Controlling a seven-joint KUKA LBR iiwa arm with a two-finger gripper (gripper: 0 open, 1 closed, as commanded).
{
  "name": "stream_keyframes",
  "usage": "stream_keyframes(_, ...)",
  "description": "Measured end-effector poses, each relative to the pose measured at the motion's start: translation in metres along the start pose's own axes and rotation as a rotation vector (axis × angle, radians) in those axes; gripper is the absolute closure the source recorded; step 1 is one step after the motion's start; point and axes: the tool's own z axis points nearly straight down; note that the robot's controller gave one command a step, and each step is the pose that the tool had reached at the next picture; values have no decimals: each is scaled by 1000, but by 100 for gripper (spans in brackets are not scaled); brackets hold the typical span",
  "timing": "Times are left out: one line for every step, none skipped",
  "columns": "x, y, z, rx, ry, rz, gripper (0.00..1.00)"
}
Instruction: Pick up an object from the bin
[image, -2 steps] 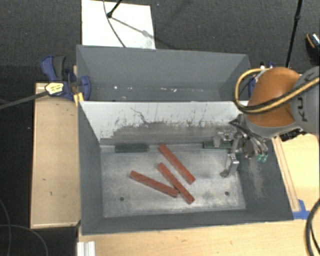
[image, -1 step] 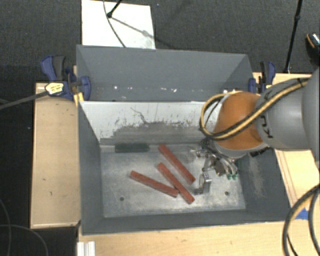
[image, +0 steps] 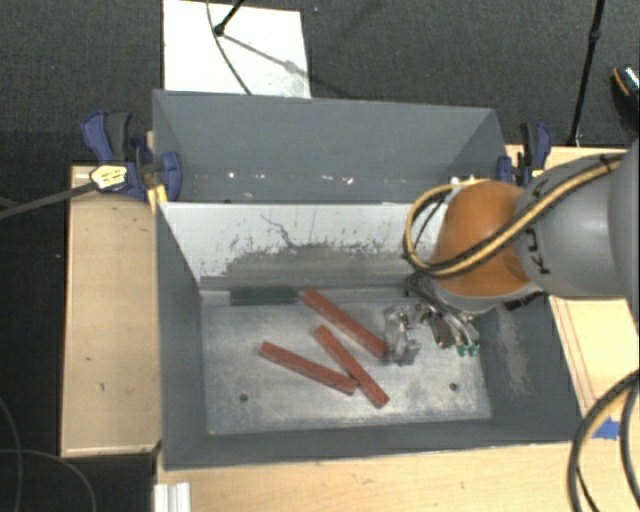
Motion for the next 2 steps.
stream_keyframes(-11,8,-145,2,-10,-81,100)
stream_keyframes(-10,8,-140,0,-1,-82,0)
